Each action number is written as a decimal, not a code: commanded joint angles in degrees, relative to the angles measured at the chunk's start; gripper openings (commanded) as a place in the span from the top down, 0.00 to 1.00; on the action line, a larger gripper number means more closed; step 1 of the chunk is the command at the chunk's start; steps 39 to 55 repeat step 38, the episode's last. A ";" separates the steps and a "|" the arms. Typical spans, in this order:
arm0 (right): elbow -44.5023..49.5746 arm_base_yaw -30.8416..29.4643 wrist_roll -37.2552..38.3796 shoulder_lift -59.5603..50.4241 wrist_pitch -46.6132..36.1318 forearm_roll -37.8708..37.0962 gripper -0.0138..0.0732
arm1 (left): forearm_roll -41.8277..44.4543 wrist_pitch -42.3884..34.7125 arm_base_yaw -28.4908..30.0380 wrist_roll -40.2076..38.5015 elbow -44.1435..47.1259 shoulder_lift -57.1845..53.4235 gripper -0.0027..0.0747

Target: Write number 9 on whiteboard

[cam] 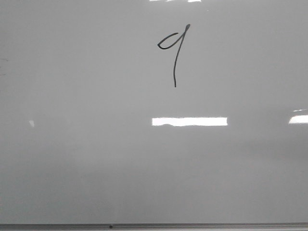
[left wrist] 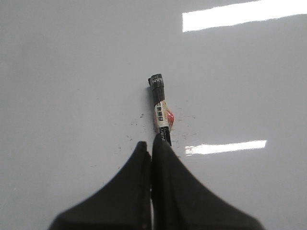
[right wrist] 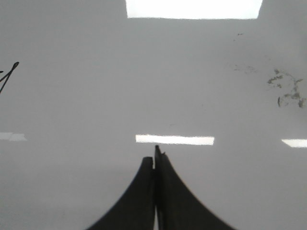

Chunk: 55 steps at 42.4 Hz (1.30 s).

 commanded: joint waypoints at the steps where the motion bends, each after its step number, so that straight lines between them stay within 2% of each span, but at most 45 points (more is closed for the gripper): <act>1: -0.23 -0.20 3.90 -1.08 -5.10 -3.28 0.92 | -0.60 -4.72 0.00 -0.23 0.08 -1.17 0.99; 55: -0.23 -0.20 4.42 -1.08 -5.04 -4.24 0.92 | -0.60 -4.72 0.00 -0.23 0.08 -1.17 0.99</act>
